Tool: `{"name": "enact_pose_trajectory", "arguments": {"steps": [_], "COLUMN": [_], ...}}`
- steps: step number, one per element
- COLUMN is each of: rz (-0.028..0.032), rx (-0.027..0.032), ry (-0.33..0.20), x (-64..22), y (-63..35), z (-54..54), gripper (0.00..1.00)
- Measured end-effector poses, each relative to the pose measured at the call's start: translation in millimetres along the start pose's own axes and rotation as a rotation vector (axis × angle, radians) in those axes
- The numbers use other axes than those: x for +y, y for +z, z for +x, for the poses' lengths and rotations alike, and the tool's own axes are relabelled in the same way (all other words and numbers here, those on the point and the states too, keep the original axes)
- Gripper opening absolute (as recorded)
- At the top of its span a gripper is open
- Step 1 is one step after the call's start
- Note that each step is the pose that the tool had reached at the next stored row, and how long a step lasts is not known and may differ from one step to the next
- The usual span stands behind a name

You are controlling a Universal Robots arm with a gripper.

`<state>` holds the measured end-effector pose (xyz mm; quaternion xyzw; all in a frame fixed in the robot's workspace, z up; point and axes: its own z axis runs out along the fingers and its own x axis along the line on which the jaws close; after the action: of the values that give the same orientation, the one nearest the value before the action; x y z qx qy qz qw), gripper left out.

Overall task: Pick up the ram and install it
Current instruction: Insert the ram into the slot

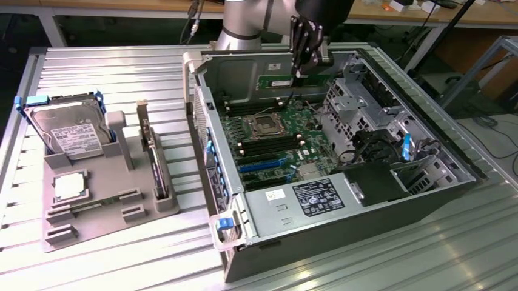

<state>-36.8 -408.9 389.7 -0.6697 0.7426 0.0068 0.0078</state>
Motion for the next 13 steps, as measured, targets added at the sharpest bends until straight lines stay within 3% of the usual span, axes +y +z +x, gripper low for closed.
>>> {"name": "enact_pose_trajectory", "arguments": {"steps": [11, 13], "rz": [-0.0002, -0.0002], "rx": [0.0004, 0.0003], "ry": [0.000, 0.000], "x": [-3.4, -4.0], "y": [25.6, 34.0], "z": [0.5, 0.6], "gripper": [0.15, 0.15]}}
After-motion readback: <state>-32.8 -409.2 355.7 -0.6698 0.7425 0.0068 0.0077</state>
